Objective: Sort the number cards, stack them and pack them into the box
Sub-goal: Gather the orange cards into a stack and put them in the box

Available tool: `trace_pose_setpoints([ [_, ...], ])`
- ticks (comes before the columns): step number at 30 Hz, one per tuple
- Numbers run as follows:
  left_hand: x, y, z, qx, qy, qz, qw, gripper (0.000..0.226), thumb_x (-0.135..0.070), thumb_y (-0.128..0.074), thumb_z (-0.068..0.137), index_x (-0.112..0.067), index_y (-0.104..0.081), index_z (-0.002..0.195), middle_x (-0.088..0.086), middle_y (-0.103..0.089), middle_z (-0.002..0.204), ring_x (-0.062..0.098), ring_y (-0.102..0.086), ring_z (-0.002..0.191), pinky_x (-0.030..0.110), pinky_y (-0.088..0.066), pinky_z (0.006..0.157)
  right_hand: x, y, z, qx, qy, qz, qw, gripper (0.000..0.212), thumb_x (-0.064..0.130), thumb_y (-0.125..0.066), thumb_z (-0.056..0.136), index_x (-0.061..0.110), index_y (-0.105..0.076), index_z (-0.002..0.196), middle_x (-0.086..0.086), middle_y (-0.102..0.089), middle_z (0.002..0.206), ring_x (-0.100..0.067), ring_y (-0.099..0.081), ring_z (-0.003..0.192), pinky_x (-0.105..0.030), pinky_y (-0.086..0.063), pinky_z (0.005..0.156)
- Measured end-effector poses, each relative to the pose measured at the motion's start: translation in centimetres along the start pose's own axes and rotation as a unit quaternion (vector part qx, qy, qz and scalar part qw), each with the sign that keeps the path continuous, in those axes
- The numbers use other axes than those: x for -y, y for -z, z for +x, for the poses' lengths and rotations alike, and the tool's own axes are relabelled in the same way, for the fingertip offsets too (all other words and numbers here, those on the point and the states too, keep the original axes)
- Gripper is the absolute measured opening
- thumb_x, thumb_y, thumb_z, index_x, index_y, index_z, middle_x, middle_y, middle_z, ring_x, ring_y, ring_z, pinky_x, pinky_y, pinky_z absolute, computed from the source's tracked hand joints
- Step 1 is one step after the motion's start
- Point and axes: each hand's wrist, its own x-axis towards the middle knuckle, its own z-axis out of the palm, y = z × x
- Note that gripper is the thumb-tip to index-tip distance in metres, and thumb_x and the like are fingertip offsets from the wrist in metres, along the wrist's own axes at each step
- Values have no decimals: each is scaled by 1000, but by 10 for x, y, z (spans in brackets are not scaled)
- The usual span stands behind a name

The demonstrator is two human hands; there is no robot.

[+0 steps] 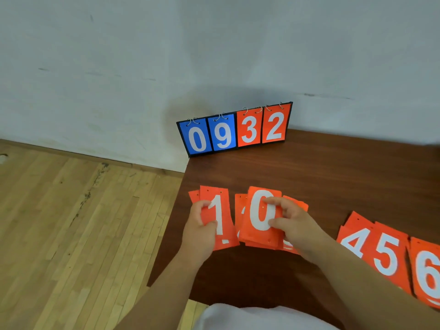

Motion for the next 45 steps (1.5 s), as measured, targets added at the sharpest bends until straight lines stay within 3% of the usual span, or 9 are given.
trace_pose_setpoints([
  [3,-5,5,-13,46,-34,-3,998,46,-13,-56,101,-47,-44,129,-20,-53,117,1,-58,100,15,-49,69,9,-20,1,58,-15,138,989,53,-10,-54,94,32,-71,119,-3,-66,129,-26,-67,114,-48,-56,97],
  [8,-15,9,-25,87,-60,-39,994,37,-17,-48,106,-48,-48,126,-22,-51,124,8,-59,107,15,-56,68,10,-35,-5,8,22,-59,998,41,5,-59,97,41,-64,116,7,-60,120,-8,-63,97,-20,-54,73],
  [13,-22,4,-30,137,-73,-46,987,28,-21,-42,106,-40,-53,123,-10,-59,122,10,-61,107,18,-52,75,5,-44,-19,53,-10,38,998,42,3,-65,95,40,-68,113,-12,-67,116,-34,-70,106,-54,-59,90],
  [15,-25,-2,-30,142,-77,-46,986,26,-25,-42,104,-40,-54,121,-7,-61,119,9,-62,102,24,-54,78,3,-42,-20,41,0,30,999,45,1,-67,92,43,-68,109,-18,-66,117,-39,-68,106,-57,-57,92],
  [19,-18,-20,-19,108,-61,37,992,28,-32,-44,106,-35,-46,134,-9,-59,112,7,-61,96,14,-46,64,-6,-16,-28,-66,21,-136,988,44,4,-65,91,43,-61,113,1,-63,114,-21,-68,92,-40,-61,85],
  [24,15,-54,7,30,-24,225,974,67,-41,-68,92,-29,-37,150,3,-45,144,23,-51,130,39,-51,100,-29,29,-46,-150,-9,-190,970,43,2,-57,94,40,-55,114,3,-55,114,-10,-59,73,-39,-59,80],
  [31,18,-120,20,2,3,385,923,100,-49,-77,82,-29,-13,156,12,-24,156,39,-31,141,52,-39,110,-68,80,-70,-179,-19,-188,966,44,2,-59,92,39,-56,114,5,-59,118,-4,-58,74,-28,-57,75],
  [40,30,-142,12,-28,80,305,949,109,-32,-85,79,-38,-10,157,17,-21,148,42,-54,121,49,-50,99,-90,123,-77,-146,-18,-173,974,41,4,-61,94,38,-57,118,6,-54,117,-8,-56,72,-36,-60,80],
  [45,37,-146,-4,-58,20,332,941,90,-35,-80,85,-36,-22,155,14,-43,141,39,-53,124,50,-51,98,-93,137,-76,-128,-11,-182,975,40,7,-60,97,39,-55,121,10,-49,118,-4,-54,74,-22,-56,67],
])
